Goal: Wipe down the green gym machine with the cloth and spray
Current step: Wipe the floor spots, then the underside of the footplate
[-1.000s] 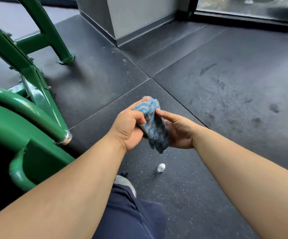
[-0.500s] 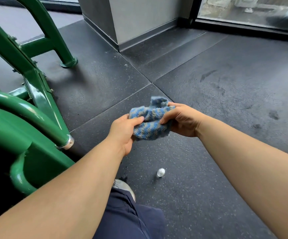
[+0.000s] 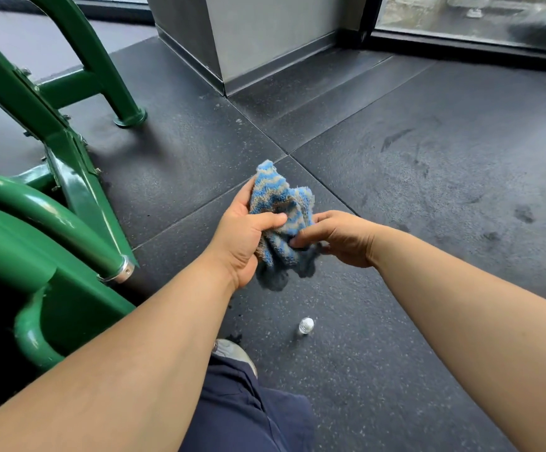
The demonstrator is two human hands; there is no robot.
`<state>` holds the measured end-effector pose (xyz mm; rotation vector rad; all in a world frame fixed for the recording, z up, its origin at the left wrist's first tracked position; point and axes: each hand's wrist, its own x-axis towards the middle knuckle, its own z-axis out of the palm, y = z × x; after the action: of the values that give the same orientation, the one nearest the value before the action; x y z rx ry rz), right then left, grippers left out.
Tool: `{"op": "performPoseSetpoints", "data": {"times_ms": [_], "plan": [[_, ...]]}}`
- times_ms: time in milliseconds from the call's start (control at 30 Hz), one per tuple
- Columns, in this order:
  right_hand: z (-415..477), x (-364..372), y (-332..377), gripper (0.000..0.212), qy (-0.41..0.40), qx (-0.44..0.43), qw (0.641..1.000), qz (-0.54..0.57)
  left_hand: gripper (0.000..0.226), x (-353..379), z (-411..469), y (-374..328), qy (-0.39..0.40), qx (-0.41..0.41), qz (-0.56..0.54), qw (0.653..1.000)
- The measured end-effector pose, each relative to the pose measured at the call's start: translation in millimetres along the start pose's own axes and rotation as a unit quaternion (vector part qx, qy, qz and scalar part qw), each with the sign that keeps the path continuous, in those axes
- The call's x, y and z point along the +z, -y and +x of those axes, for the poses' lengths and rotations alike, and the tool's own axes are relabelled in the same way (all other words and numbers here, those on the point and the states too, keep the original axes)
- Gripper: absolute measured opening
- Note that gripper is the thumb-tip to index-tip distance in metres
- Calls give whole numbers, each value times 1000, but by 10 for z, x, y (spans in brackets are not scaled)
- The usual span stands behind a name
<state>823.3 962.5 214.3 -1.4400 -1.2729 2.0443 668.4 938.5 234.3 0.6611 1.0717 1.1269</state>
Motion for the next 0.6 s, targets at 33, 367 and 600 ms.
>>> {"op": "performPoseSetpoints", "data": {"times_ms": [33,367,600], "plan": [[8,-11,-14,18,-17,-2,1000,21,67,-8,19,3,-15,-7,-10,1000],[191,-82,-312,20,-105,112,987,41,31,-351,185,373,-169,-161,334,913],[377,145,-1138,69,49,218,864,-452,26,-437,240,500,-124,-165,420,884]]}}
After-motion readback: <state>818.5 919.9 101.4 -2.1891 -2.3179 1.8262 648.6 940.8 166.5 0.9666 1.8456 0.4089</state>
